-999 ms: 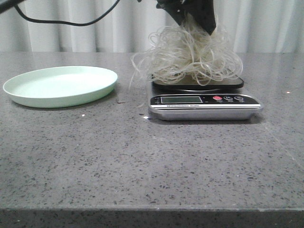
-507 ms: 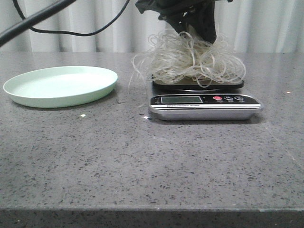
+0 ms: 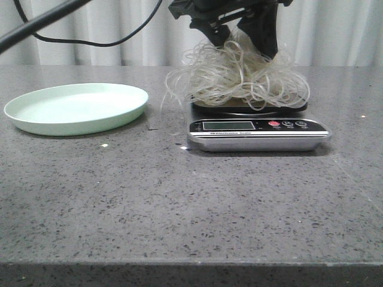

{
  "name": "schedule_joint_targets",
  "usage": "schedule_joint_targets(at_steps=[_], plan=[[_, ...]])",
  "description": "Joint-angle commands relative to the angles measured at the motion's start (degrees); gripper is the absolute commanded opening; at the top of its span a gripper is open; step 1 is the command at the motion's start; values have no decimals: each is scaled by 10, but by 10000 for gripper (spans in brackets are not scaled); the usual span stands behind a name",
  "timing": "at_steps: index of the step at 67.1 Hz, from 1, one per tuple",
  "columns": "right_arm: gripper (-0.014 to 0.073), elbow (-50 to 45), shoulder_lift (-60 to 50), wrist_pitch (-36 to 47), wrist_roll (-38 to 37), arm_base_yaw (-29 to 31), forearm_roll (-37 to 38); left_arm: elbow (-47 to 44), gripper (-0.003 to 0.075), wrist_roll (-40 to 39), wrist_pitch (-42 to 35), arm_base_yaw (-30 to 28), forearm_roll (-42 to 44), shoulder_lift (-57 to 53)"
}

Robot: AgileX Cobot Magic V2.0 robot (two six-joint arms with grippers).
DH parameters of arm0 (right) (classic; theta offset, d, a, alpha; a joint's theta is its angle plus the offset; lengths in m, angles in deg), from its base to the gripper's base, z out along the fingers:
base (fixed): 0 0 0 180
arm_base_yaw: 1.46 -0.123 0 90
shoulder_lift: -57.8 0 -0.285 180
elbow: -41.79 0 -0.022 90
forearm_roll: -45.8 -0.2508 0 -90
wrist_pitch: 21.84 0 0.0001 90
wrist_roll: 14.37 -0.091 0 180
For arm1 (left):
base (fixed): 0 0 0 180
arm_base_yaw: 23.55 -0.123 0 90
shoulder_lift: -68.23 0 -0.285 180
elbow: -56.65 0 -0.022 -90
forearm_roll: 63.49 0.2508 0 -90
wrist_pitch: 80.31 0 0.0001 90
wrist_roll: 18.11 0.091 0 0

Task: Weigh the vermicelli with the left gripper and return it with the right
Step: 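Lower the vermicelli onto the scale pan and open the left gripper, then withdraw the left gripper while the vermicelli rests on the scale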

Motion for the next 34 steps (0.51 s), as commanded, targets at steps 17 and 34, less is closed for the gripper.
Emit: schedule_joint_targets(at_steps=[17, 34], plan=[[151, 4, -6, 43, 3, 3, -2, 62, 582, 1, 36, 4, 7, -66], [151, 4, -6, 43, 3, 3, -2, 89, 578, -13, 69, 4, 66, -132]])
